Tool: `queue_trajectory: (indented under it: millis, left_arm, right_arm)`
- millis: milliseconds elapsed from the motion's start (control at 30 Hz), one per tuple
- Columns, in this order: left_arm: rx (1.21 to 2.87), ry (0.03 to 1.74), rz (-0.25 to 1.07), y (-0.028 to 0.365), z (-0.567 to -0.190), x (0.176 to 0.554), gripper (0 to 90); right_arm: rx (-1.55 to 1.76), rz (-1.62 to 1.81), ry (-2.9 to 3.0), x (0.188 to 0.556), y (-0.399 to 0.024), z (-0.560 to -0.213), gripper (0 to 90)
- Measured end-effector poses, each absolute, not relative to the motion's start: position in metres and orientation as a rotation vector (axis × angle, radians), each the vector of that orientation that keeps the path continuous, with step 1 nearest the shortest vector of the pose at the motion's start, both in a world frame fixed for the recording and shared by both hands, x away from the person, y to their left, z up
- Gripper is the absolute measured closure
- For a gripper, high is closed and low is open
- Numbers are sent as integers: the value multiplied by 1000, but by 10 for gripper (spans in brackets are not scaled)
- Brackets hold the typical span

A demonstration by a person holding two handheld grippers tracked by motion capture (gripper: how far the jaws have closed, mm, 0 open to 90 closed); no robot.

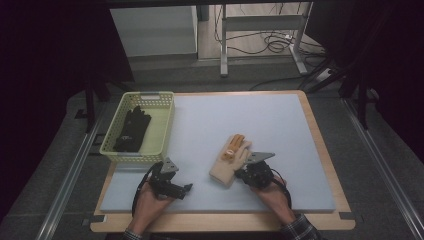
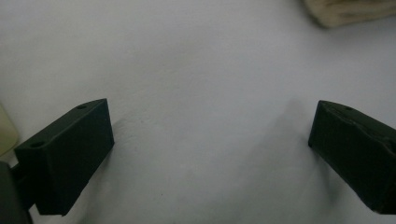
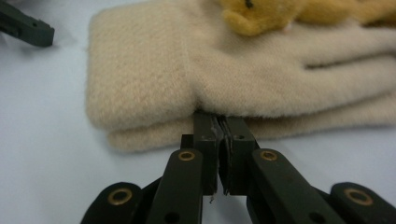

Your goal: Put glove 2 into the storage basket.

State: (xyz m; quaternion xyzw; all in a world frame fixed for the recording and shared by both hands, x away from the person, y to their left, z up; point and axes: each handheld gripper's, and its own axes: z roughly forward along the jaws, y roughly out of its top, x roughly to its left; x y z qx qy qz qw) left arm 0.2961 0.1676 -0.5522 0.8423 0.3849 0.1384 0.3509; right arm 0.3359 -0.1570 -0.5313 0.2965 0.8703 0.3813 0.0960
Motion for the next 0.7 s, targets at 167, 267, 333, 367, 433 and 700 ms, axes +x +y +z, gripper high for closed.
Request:
queue_trajectory:
  millis: [167, 267, 333, 367, 433, 700]
  left_arm:
    - [2182, 996, 358, 168, -552, 296, 4]
    - [2181, 997, 358, 168, -552, 296, 4]
    - [2181, 998, 358, 168, -552, 296, 4]
    - [2181, 998, 358, 168, -552, 296, 4]
    - [2181, 996, 359, 167, -552, 296, 5]
    - [2181, 996, 360, 167, -552, 296, 6]
  right_arm:
    - [850, 1131, 2577, 343, -137, -533, 834]
    - [837, 1130, 2568, 346, -128, -534, 831]
    - [828, 1125, 2564, 348, -123, -534, 830]
    - [823, 1124, 2563, 350, -121, -534, 828]
    - [823, 1130, 2560, 351, -118, -535, 820]
    - [811, 1119, 2572, 349, -120, -532, 748]
